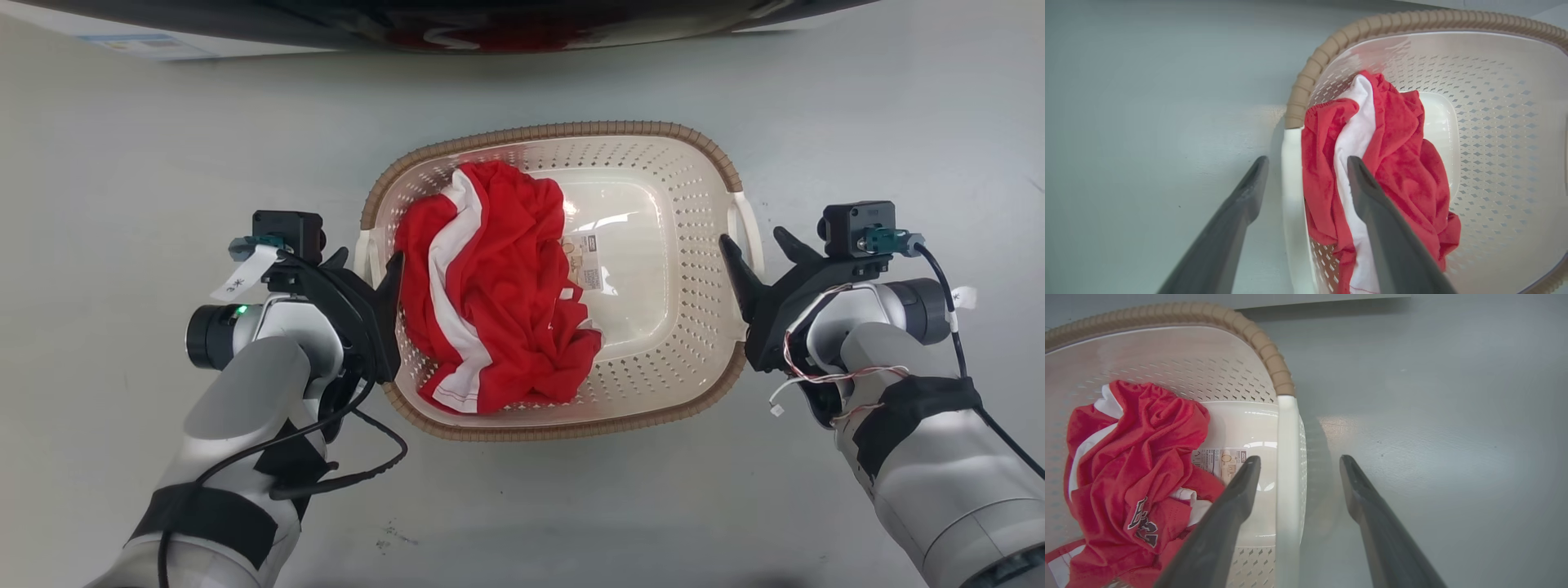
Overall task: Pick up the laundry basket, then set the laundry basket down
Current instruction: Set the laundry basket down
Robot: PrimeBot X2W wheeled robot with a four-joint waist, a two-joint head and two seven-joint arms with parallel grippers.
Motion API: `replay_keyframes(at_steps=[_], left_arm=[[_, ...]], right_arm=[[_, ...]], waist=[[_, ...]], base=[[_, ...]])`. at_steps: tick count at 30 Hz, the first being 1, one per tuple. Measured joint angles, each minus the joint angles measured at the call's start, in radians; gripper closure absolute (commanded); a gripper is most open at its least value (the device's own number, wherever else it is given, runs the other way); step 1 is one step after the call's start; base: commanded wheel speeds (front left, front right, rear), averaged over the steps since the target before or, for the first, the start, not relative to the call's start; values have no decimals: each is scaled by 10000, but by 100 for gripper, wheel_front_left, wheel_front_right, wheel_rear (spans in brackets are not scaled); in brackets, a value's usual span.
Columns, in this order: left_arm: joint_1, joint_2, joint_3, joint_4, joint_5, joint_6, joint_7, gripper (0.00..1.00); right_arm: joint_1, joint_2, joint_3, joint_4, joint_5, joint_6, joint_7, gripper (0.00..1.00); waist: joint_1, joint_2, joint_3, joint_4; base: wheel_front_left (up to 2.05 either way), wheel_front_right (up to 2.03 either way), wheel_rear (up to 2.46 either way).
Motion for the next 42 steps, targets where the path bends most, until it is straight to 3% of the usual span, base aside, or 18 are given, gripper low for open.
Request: replay_keyframes(at_steps=[22, 38, 42], left_arm=[[1542, 82, -221, 234, 15, -4, -1733, 0], [3045, 431, -46, -499, 44, 13, -2192, 0], [3375, 510, 111, -1022, 104, 213, -2192, 0]], right_arm=[[1515, 48, -165, 228, 288, 31, -1386, 0], [3040, -19, -838, -612, 640, 29, -1603, 0], [3533, -136, -1091, -1166, 650, -111, -1603, 0]], waist=[[-1, 0, -2224, -154], [-2, 1, -4450, -234], [-3, 1, -5011, -213]], base=[[0, 0, 0], [0, 0, 0], [0, 0, 0]])
